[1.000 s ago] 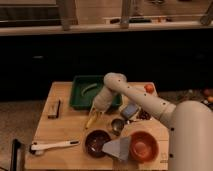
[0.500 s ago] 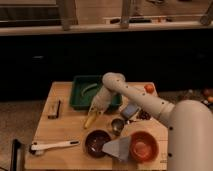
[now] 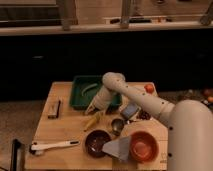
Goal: Place banana in table surface
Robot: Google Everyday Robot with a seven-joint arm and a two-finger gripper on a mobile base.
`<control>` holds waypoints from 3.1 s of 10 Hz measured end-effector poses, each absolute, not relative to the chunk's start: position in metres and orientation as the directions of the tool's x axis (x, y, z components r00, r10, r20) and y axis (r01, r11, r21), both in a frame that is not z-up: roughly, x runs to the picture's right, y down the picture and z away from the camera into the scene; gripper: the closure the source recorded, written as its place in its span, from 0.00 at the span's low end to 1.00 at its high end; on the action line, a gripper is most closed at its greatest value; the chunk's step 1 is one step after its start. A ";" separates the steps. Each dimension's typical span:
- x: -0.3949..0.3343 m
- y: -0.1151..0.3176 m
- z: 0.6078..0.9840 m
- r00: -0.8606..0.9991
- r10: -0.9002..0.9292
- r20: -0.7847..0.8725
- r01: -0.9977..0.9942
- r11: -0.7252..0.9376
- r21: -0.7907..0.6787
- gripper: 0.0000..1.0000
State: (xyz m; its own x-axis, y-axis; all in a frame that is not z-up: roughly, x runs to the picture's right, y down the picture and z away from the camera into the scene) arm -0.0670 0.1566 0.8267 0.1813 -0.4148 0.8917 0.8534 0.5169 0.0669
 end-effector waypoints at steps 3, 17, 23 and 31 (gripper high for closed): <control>-0.069 0.154 0.824 0.176 -0.415 0.892 0.860 0.506 0.066 0.20; -0.070 0.149 0.816 0.160 -0.432 0.888 0.871 0.484 0.078 0.20; -0.070 0.149 0.816 0.161 -0.432 0.888 0.871 0.484 0.078 0.20; -0.070 0.149 0.816 0.161 -0.432 0.888 0.871 0.485 0.078 0.20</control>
State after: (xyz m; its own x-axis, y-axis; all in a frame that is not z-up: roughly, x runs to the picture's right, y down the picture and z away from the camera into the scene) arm -0.0702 0.1494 0.8155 0.1610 -0.4317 0.8875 0.8713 0.4846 0.0777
